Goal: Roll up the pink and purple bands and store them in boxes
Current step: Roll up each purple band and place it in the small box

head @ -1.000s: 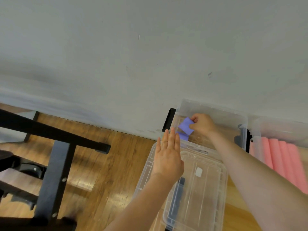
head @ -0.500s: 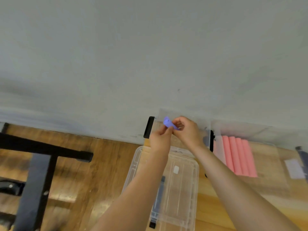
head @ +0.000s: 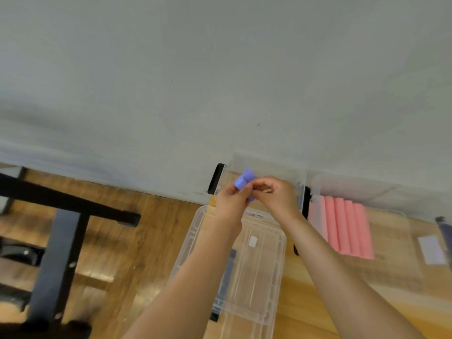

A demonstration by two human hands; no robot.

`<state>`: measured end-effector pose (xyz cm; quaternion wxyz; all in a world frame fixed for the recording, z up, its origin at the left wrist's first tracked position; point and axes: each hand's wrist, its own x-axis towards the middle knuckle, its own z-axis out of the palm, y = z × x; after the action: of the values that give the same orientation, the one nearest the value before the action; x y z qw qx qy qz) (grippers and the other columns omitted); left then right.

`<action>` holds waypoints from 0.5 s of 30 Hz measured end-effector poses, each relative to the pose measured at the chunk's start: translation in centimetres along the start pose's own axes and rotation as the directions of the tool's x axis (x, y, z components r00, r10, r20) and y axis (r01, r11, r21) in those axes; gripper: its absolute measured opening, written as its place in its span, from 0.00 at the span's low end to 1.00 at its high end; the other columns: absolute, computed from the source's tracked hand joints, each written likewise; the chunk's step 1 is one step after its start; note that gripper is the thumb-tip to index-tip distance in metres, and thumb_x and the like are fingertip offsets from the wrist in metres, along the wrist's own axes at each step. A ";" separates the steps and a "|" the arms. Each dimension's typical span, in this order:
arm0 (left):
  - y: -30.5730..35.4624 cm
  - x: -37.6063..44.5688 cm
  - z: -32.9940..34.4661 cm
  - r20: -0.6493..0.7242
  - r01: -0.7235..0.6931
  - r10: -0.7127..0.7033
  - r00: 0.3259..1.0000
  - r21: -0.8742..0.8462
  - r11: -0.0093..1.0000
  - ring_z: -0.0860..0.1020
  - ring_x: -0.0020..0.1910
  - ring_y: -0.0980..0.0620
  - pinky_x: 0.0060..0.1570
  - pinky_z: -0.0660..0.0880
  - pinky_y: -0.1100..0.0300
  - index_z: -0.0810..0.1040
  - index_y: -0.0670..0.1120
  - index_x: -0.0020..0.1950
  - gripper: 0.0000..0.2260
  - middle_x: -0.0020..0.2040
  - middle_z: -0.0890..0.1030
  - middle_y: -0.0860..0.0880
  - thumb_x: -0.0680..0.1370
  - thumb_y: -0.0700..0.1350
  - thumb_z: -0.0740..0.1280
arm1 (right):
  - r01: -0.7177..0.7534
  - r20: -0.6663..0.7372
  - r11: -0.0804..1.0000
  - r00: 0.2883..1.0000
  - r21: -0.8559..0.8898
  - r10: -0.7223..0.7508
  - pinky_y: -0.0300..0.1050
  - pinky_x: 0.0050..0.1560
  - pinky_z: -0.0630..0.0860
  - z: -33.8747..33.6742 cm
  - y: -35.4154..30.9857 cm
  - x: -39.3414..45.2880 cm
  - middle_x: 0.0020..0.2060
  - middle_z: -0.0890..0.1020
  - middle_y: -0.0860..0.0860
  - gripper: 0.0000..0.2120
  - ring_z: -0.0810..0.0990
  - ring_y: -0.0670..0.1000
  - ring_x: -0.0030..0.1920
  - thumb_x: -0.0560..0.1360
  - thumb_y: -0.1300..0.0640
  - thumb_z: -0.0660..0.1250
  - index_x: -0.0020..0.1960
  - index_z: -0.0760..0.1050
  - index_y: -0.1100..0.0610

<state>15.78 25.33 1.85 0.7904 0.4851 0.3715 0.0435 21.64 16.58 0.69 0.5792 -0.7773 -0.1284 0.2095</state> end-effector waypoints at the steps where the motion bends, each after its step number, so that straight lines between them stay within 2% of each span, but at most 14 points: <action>1: 0.3 -0.3 0.2 0.001 -0.007 0.007 1.000 0.001 1.000 0.79 0.46 0.50 0.49 0.77 0.62 0.79 0.41 0.49 0.07 0.46 0.81 0.44 0.78 0.36 0.62 | 0.029 -0.032 0.999 0.999 -0.025 -0.029 0.29 0.39 0.70 -0.3 -0.2 -0.1 0.40 0.79 0.44 0.11 0.75 0.37 0.36 0.68 0.64 0.72 0.40 0.78 0.48; 3: 0.7 -0.6 0.5 -0.004 -0.015 0.015 1.000 0.038 0.999 0.77 0.42 0.53 0.42 0.75 0.66 0.79 0.40 0.48 0.07 0.43 0.79 0.46 0.78 0.37 0.62 | 0.014 -0.054 0.999 0.998 -0.042 -0.016 0.29 0.43 0.70 -0.8 -0.5 -0.2 0.47 0.76 0.40 0.14 0.74 0.36 0.44 0.68 0.60 0.72 0.50 0.75 0.48; 5: 1.1 -1.1 0.7 -0.001 -0.013 0.013 1.000 0.078 0.997 0.78 0.43 0.53 0.41 0.75 0.67 0.79 0.38 0.52 0.07 0.44 0.79 0.45 0.78 0.37 0.62 | -0.058 -0.010 0.998 0.998 0.005 0.058 0.31 0.46 0.71 -1.4 -1.0 -0.3 0.48 0.76 0.39 0.16 0.75 0.38 0.49 0.70 0.61 0.71 0.55 0.73 0.49; 7: 1.3 -1.6 0.8 -0.005 -0.012 0.012 1.000 0.096 0.995 0.79 0.45 0.52 0.45 0.76 0.64 0.79 0.39 0.50 0.07 0.44 0.80 0.44 0.78 0.36 0.62 | -0.048 -0.013 0.999 0.999 0.021 0.048 0.29 0.43 0.72 -2.0 -1.8 -0.5 0.41 0.79 0.42 0.10 0.78 0.38 0.42 0.71 0.65 0.70 0.46 0.76 0.51; 9: 1.5 -2.3 1.0 -0.044 -0.013 0.018 0.999 0.102 0.995 0.80 0.42 0.53 0.47 0.77 0.60 0.80 0.42 0.45 0.06 0.41 0.81 0.45 0.77 0.36 0.63 | -0.014 -0.054 1.000 0.998 0.027 0.016 0.27 0.38 0.71 -2.3 -2.7 -0.8 0.33 0.80 0.44 0.12 0.78 0.36 0.33 0.70 0.68 0.70 0.36 0.77 0.51; 10: 1.6 -2.5 1.1 -0.073 -0.013 0.021 0.997 0.099 0.995 0.80 0.41 0.54 0.47 0.78 0.60 0.80 0.43 0.43 0.06 0.40 0.81 0.46 0.77 0.36 0.64 | -0.002 -0.060 1.000 0.998 0.030 0.004 0.27 0.37 0.72 -2.3 -3.0 -0.9 0.31 0.80 0.45 0.13 0.77 0.36 0.31 0.69 0.68 0.70 0.34 0.77 0.51; 12: 1.7 -2.7 1.3 -0.112 -0.021 0.030 0.993 0.083 0.996 0.80 0.40 0.55 0.44 0.78 0.64 0.80 0.44 0.42 0.06 0.39 0.81 0.47 0.76 0.37 0.66 | 0.016 -0.056 0.999 0.998 0.033 -0.014 0.28 0.37 0.72 -2.2 -3.4 -1.4 0.31 0.80 0.46 0.13 0.77 0.36 0.31 0.69 0.68 0.70 0.34 0.77 0.51; 15: 1.7 -2.9 1.3 -0.128 -0.012 0.014 0.992 0.016 1.000 0.80 0.40 0.54 0.38 0.78 0.68 0.80 0.42 0.45 0.03 0.40 0.81 0.46 0.76 0.37 0.67 | 0.084 -0.027 0.996 0.996 -0.014 -0.084 0.29 0.40 0.71 -2.0 -3.5 -2.1 0.36 0.81 0.46 0.12 0.78 0.38 0.36 0.71 0.68 0.67 0.37 0.79 0.52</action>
<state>15.04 24.00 5.15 0.7610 0.4895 0.4187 0.0770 20.85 14.98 4.89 0.5841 -0.7778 -0.1545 0.1734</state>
